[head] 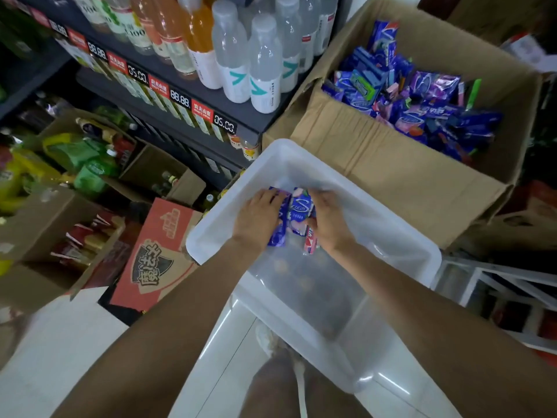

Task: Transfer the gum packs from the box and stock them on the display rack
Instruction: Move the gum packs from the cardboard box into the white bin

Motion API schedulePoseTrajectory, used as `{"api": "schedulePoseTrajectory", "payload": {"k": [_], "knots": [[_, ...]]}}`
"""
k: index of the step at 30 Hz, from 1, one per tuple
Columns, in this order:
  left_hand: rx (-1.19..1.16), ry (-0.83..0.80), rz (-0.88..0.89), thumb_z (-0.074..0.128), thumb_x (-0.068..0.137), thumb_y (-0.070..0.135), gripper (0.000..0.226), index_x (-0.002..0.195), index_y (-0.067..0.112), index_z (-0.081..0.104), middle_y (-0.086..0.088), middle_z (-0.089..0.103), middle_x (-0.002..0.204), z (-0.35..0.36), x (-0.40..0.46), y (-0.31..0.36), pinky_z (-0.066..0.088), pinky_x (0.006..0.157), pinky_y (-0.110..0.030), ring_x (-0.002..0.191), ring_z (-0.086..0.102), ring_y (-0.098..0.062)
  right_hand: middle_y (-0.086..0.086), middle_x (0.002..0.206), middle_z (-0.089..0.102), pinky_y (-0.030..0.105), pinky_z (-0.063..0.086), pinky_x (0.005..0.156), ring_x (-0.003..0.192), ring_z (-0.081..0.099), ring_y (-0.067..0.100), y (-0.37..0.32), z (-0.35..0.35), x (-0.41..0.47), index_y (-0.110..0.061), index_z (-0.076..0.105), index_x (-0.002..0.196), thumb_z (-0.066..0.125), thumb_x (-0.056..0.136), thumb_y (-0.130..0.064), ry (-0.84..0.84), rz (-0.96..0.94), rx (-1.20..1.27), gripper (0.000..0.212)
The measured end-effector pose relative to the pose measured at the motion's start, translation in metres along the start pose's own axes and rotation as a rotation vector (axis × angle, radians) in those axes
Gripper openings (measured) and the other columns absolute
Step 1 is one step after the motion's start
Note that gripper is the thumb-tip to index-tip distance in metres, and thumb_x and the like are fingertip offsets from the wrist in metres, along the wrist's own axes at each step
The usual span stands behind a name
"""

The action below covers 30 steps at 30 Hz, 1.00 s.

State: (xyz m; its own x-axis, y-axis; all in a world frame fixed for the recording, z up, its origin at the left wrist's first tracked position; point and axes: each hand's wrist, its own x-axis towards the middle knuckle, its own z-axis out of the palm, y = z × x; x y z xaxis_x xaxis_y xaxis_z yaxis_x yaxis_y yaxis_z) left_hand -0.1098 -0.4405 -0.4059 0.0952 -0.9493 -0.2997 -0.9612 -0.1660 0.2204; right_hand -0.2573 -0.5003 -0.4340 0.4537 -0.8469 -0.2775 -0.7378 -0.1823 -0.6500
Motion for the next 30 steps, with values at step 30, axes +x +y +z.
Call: {"api": "schedulePoseTrajectory", "payload": {"k": [30], "knots": [[-0.524,0.279,0.062,0.052,0.09,0.021,0.02,0.109,0.016,0.059,-0.001,0.067,0.093,-0.139,0.041,0.146,0.05,0.076,-0.036,0.088,0.061,-0.023,0.005,0.102,0.067,0.011,0.044,0.08,0.095,0.063,0.018,-0.008,-0.232,-0.023,-0.005,0.067,0.106,0.054,0.088,-0.001,0.218,-0.108,0.073,0.023]]}}
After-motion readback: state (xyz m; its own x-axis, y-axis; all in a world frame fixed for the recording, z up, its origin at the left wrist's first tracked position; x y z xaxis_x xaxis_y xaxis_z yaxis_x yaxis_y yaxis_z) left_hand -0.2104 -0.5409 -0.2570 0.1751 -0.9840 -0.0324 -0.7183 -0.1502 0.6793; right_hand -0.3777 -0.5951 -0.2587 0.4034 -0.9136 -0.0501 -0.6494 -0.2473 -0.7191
